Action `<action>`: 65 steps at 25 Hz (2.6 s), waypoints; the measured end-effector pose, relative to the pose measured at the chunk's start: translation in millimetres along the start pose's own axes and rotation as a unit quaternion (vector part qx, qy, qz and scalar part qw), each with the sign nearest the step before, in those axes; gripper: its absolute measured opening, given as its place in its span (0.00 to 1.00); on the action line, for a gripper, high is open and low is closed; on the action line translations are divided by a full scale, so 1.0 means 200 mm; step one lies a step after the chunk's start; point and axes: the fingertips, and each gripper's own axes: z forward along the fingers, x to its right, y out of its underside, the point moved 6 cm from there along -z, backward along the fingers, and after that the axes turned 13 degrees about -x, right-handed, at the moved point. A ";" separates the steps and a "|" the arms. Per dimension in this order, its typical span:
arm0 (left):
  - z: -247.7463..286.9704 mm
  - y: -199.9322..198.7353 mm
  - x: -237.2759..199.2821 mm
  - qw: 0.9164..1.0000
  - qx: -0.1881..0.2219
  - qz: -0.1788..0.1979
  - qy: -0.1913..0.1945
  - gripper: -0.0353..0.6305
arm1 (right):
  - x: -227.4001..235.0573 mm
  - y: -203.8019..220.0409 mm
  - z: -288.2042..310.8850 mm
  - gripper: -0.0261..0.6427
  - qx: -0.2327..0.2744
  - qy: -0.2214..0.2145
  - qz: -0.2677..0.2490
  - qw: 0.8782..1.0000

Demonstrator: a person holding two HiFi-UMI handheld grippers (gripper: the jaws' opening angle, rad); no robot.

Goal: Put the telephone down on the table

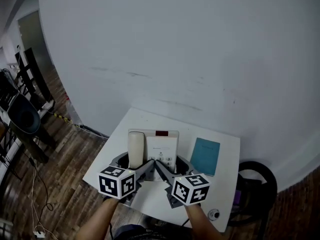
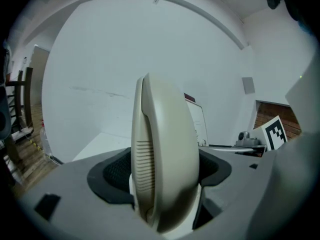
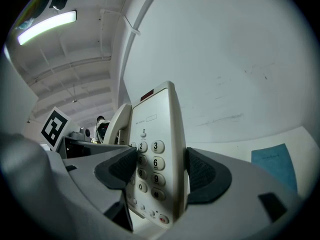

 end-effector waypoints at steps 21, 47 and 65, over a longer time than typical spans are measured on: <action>0.48 -0.10 -0.35 0.989 -0.089 0.023 0.113 0.61 | 0.22 0.01 0.35 0.50 -0.025 0.114 0.084 0.990; 1.11 0.20 -0.66 0.941 -0.287 -0.049 0.172 0.61 | 0.58 0.39 0.76 0.50 -0.131 0.166 0.256 0.943; 1.19 0.24 -0.66 0.934 -0.312 -0.060 0.164 0.61 | 0.65 0.47 0.80 0.50 -0.129 0.139 0.283 0.940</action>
